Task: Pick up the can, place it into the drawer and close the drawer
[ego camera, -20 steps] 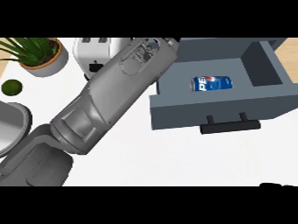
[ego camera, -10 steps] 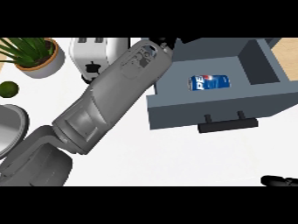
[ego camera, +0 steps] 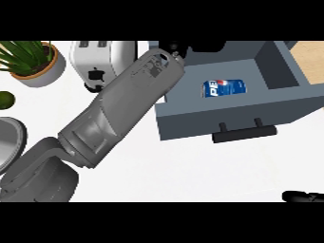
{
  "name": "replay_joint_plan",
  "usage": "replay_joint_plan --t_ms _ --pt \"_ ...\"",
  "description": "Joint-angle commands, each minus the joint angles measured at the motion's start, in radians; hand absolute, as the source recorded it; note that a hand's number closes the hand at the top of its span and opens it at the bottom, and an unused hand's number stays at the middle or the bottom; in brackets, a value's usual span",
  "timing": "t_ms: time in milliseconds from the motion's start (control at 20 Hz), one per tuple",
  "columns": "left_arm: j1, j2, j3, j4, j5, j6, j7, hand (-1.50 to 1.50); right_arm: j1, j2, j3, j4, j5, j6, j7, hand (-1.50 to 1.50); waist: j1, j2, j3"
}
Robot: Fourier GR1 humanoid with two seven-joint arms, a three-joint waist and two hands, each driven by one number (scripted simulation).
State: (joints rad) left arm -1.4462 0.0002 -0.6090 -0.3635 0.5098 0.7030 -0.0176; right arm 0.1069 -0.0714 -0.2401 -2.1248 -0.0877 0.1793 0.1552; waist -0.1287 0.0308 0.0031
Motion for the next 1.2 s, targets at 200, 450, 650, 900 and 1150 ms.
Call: replay_joint_plan --t_ms 200,450,650,900,1150 --pt "0.035 0.0 -0.039 -0.007 0.038 0.076 -0.035 -1.5 -0.009 -0.004 0.023 -0.048 -0.005 0.002 0.047 -1.5 -0.012 0.0 -0.001" --pt "0.048 0.0 -0.035 -0.017 0.076 0.116 -0.057 -1.5 -0.03 -0.012 0.033 -0.043 0.067 -0.009 -0.008 -1.5 -0.003 0.001 -0.001" --pt "0.039 0.0 -0.001 -0.009 0.112 0.092 -0.074 -1.5 -0.025 -0.071 0.029 -0.123 0.158 0.001 -0.024 -1.5 0.0 0.0 -0.002" --pt "-0.011 0.0 -0.009 -0.011 0.141 0.093 -0.05 -1.5 -0.068 -0.126 0.045 -0.077 0.257 0.019 -0.081 -1.5 0.012 0.002 -0.001" --pt "0.017 0.0 0.019 -0.051 0.19 0.101 -0.125 -1.5 -0.076 -0.143 0.099 -0.077 0.406 0.0 -0.14 -1.5 0.038 -0.005 -0.002"
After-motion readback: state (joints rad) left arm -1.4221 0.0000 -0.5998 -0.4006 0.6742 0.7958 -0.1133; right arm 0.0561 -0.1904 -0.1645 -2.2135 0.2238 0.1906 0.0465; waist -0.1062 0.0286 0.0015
